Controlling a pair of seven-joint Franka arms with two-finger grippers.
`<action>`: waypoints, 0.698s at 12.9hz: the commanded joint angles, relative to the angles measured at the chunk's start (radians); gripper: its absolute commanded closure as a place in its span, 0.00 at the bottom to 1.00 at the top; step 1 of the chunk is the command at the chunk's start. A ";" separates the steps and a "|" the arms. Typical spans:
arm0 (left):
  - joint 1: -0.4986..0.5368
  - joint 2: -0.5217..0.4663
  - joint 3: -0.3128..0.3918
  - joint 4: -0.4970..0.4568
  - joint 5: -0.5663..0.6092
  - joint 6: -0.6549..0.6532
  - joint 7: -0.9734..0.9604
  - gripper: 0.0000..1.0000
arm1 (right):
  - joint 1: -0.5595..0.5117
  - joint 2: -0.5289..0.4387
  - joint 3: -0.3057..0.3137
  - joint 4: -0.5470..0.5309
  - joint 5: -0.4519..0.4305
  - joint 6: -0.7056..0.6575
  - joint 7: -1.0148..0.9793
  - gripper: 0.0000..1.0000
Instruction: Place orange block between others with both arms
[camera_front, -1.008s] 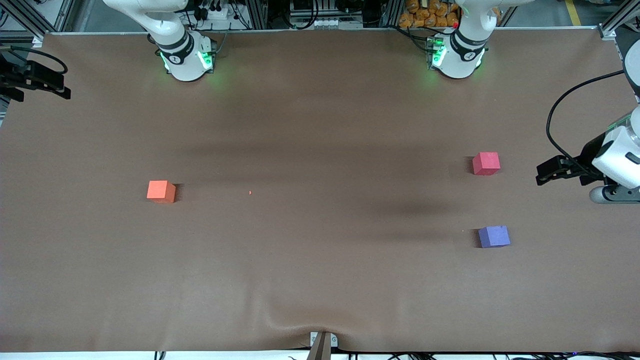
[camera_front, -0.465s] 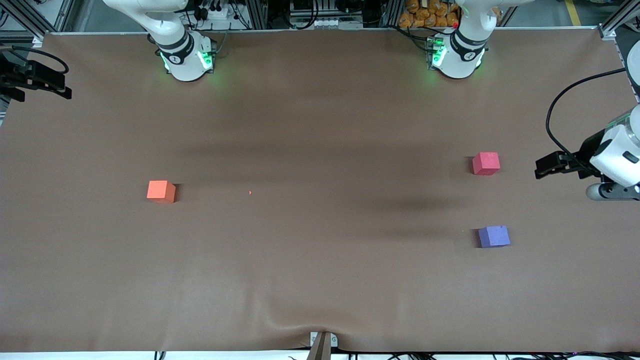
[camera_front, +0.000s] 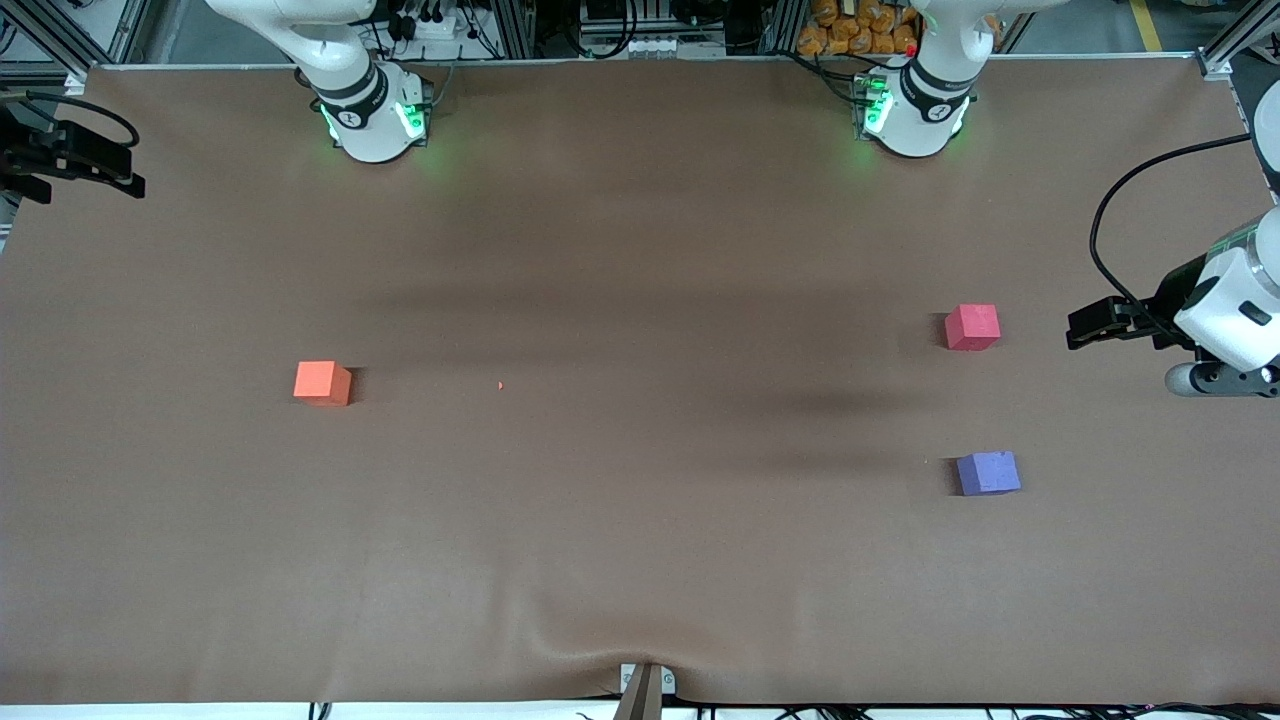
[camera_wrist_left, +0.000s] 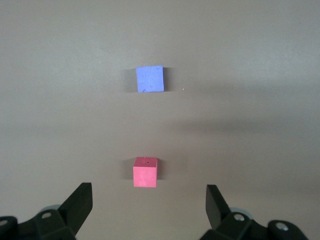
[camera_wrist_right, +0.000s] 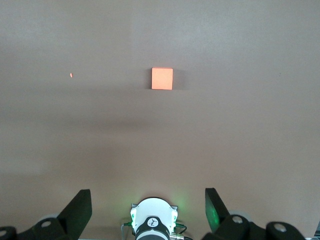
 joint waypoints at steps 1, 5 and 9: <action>-0.003 -0.002 -0.005 0.015 0.026 -0.018 -0.011 0.00 | -0.013 -0.002 0.009 0.005 -0.008 -0.007 0.008 0.00; -0.020 -0.016 -0.006 0.013 0.026 -0.024 -0.006 0.00 | -0.021 0.011 0.009 0.002 -0.006 0.002 0.008 0.00; -0.023 -0.034 -0.023 0.015 0.027 -0.029 -0.009 0.00 | -0.021 0.127 0.009 -0.003 -0.012 0.011 0.008 0.00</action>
